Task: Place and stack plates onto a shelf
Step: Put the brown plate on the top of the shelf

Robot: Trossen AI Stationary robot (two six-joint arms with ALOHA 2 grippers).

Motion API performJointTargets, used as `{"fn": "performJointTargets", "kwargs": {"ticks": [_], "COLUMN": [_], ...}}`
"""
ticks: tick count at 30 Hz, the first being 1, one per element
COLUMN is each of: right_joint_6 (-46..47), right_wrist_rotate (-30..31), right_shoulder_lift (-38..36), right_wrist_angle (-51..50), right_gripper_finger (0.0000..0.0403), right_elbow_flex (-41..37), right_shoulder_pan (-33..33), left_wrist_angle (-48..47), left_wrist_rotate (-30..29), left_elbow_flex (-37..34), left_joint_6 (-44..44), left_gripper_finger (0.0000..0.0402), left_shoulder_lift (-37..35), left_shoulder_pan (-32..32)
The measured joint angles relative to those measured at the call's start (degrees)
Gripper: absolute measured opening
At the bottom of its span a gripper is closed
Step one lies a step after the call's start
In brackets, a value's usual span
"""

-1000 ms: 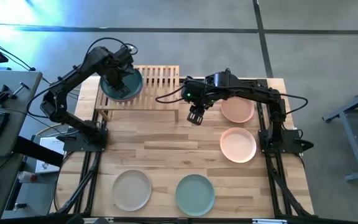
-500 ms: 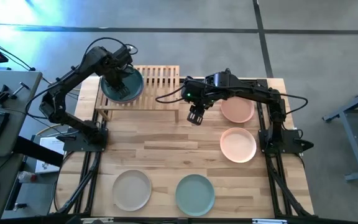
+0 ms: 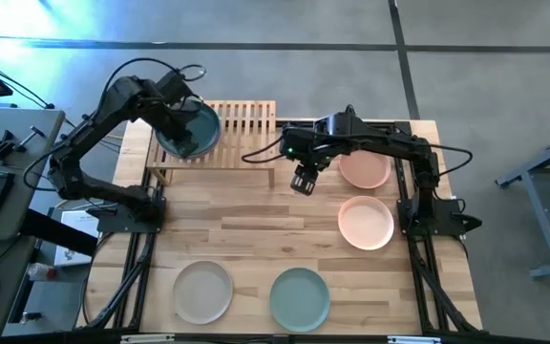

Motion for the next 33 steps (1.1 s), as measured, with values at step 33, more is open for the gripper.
{"fn": "performJointTargets", "kwargs": {"ticks": [33], "right_joint_6": [11.13], "right_wrist_rotate": [7.44], "right_shoulder_lift": [-2.66], "right_wrist_angle": [14.95], "right_gripper_finger": [0.0141], "right_elbow_flex": [-50.79], "right_shoulder_pan": [-10.69], "left_wrist_angle": [18.47], "left_wrist_rotate": [2.98], "left_elbow_flex": [-3.14], "left_joint_6": [-8.86], "left_gripper_finger": [0.0078], "left_shoulder_lift": [-0.15], "left_shoulder_pan": [-32.06]}}
